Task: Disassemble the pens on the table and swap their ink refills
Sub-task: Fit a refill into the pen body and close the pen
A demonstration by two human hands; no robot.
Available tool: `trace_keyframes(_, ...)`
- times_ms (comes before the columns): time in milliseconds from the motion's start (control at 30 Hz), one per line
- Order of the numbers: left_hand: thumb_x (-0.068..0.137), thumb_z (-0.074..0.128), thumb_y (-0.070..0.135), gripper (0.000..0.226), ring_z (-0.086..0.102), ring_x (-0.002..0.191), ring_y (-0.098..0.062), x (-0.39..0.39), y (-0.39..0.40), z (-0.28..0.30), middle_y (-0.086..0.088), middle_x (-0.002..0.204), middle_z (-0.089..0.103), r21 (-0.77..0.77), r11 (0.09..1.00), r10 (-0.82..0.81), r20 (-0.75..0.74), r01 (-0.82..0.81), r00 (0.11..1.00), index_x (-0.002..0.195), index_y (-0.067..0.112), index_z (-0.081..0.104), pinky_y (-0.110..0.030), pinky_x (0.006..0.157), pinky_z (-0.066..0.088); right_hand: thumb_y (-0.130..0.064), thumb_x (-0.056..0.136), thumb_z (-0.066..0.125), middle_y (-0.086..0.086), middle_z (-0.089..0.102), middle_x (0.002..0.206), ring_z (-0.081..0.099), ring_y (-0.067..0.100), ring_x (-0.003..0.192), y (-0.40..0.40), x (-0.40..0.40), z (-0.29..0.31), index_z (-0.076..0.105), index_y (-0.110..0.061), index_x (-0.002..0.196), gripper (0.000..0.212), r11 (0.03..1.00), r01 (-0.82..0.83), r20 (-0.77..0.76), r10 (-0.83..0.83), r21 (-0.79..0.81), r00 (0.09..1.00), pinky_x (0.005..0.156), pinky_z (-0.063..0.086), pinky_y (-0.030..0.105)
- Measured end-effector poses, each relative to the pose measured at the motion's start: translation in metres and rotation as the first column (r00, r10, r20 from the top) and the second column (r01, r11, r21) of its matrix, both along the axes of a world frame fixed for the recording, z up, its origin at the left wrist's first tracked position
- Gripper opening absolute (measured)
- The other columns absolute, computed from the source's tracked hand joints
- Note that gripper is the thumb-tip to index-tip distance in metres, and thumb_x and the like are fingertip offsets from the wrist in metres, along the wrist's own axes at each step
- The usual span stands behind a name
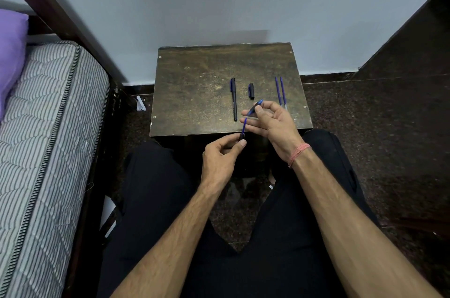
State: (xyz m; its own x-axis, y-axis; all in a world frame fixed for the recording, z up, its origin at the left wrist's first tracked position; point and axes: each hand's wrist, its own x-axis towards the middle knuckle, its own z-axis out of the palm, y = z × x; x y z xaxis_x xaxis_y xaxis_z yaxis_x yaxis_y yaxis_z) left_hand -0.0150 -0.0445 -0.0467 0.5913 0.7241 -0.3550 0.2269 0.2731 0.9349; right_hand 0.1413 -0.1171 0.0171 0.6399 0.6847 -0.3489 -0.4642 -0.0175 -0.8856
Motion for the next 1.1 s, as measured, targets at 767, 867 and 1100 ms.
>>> trace_keyframes(767, 0.103, 0.08, 0.026, 0.02, 0.079, 0.097, 0.003, 0.002, -0.001, 0.003, 0.02, 0.105, 0.086, 0.204, 0.978, 0.062, -0.049, -0.051, 0.997, 0.122, 0.025, 0.086, -0.015, 0.087, 0.059, -0.02, 0.102, 0.076, 0.015, 0.081, 0.097, 0.081, 0.034, 0.099, 0.0, -0.003, -0.025, 0.073, -0.014, 0.099, 0.008, 0.941, -0.134, 0.364, 0.249, -0.311, 0.898, 0.088, 0.068, 0.052)
trace_keyframes(867, 0.103, 0.081, 0.026, 0.02, 0.078, 0.095, 0.008, 0.001, -0.001, 0.003, 0.027, 0.101, 0.084, 0.217, 0.975, 0.064, -0.06, -0.05, 0.996, 0.122, 0.025, 0.086, -0.01, 0.085, 0.057, -0.022, 0.099, 0.081, 0.015, 0.082, 0.1, 0.082, 0.027, 0.1, -0.001, -0.003, -0.022, 0.074, -0.009, 0.1, 0.015, 0.94, -0.167, 0.31, 0.261, -0.298, 0.914, 0.09, 0.068, 0.052)
trace_keyframes(1100, 0.105, 0.078, 0.03, 0.025, 0.078, 0.108, 0.001, 0.0, 0.0, 0.006, 0.014, 0.117, 0.085, 0.249, 0.968, 0.022, -0.094, 0.002, 0.995, 0.129, 0.027, 0.084, -0.021, 0.095, 0.06, -0.011, 0.103, 0.074, 0.017, 0.081, 0.12, 0.078, 0.032, 0.115, -0.004, 0.002, -0.011, 0.07, -0.009, 0.132, 0.029, 0.956, -0.226, 0.182, 0.26, -0.189, 0.948, 0.095, 0.066, 0.045)
